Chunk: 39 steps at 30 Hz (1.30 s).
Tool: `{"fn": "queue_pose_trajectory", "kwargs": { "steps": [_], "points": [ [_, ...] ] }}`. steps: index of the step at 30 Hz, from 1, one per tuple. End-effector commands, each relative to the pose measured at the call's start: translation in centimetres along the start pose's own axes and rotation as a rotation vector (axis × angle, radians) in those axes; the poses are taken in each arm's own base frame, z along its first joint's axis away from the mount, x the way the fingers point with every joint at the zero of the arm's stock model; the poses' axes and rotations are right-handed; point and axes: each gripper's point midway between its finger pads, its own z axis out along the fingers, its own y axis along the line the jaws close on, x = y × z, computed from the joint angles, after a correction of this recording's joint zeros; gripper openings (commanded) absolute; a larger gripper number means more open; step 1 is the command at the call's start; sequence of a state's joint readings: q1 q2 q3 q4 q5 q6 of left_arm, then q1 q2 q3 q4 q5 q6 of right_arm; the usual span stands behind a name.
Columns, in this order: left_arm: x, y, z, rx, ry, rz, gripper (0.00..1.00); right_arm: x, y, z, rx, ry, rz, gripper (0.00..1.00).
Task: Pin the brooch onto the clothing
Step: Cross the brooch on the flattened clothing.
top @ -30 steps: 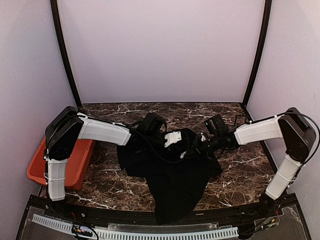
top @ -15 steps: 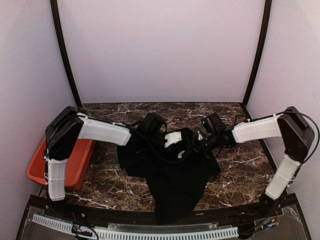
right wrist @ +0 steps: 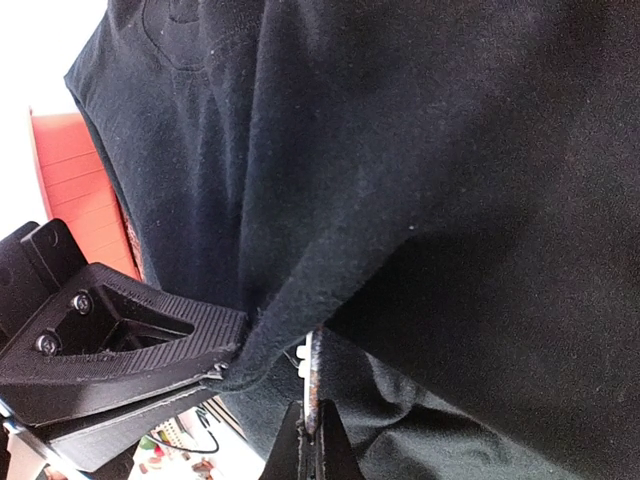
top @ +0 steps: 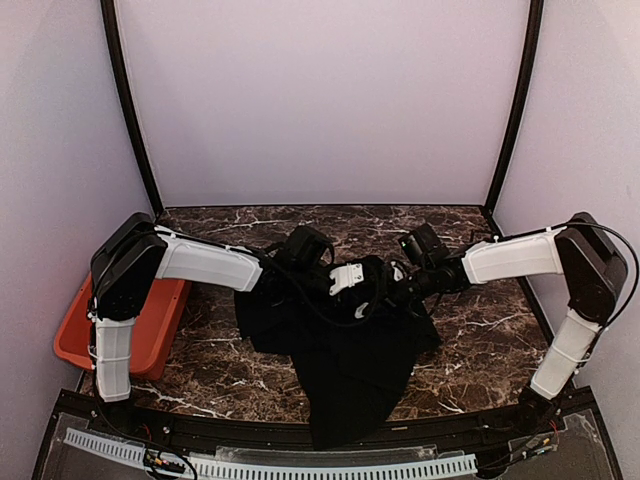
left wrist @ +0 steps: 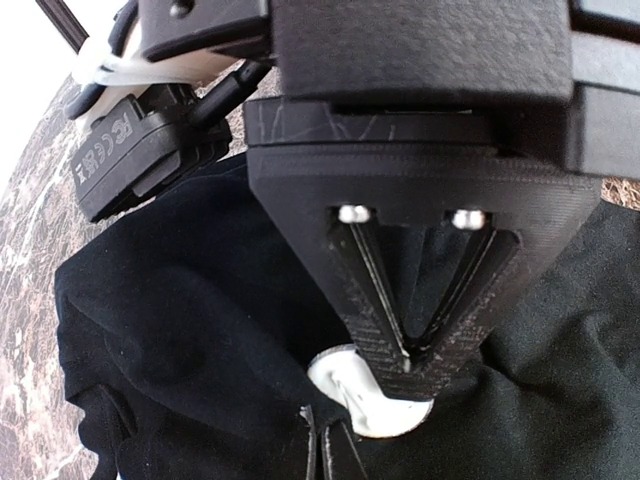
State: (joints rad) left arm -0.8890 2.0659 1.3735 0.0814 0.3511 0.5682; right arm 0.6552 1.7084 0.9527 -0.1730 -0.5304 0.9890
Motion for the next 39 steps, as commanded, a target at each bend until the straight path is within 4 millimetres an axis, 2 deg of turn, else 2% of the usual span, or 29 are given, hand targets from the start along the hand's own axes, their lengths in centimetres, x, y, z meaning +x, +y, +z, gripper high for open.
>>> {"fn": "queue_pose_trajectory", "kwargs": {
  "steps": [1, 12, 27, 39],
  "points": [
    [-2.9, -0.1, -1.8, -0.011, -0.066, 0.037, 0.01, 0.2, 0.9, 0.7, -0.017, 0.023, -0.048, 0.0],
    [-4.1, 1.3, -3.1, -0.013, -0.159, -0.047, 0.01, 1.8, 1.9, 1.2, -0.086, 0.092, -0.132, 0.0],
    [-4.3, 1.2, -3.5, 0.032, -0.196, -0.081, 0.01, 2.5, 3.5, 0.4, -0.163, 0.115, -0.264, 0.0],
    [-4.3, 0.5, -3.6, 0.074, -0.199, -0.082, 0.01, 2.2, 5.9, -1.6, -0.339, 0.089, -0.303, 0.0]
  ]
}}
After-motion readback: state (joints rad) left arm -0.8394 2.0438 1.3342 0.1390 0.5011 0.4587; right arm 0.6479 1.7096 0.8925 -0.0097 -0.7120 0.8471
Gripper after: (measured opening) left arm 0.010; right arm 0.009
